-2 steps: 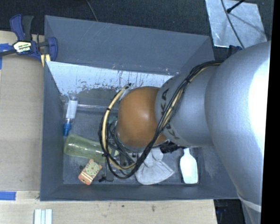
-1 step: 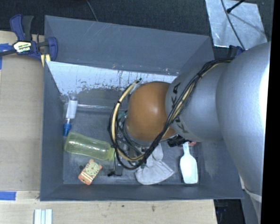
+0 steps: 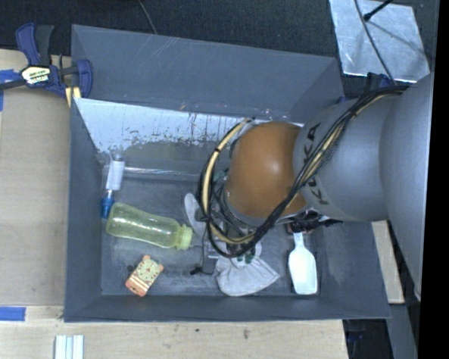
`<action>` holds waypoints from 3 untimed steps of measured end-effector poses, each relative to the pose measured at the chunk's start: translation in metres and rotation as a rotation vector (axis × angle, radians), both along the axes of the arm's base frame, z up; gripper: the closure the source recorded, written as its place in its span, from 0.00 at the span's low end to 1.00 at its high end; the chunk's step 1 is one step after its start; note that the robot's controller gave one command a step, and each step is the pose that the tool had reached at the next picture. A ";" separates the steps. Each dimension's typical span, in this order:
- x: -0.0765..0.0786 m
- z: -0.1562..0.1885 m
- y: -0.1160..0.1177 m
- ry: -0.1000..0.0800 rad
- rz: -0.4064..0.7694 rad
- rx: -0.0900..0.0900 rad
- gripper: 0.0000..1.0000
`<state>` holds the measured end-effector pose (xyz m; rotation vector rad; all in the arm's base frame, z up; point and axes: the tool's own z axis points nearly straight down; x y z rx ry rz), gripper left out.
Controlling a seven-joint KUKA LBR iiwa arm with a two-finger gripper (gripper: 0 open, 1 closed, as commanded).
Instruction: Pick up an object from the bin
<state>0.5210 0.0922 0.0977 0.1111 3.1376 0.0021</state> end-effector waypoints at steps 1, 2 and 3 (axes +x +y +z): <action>0.012 -0.026 0.044 -0.002 -0.023 0.000 1.00; 0.012 -0.026 0.043 -0.002 -0.024 0.000 1.00; 0.007 0.024 0.041 0.008 -0.027 -0.002 1.00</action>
Offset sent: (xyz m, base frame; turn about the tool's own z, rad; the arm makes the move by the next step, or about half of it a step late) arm 0.0000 0.0000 0.0000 0.0000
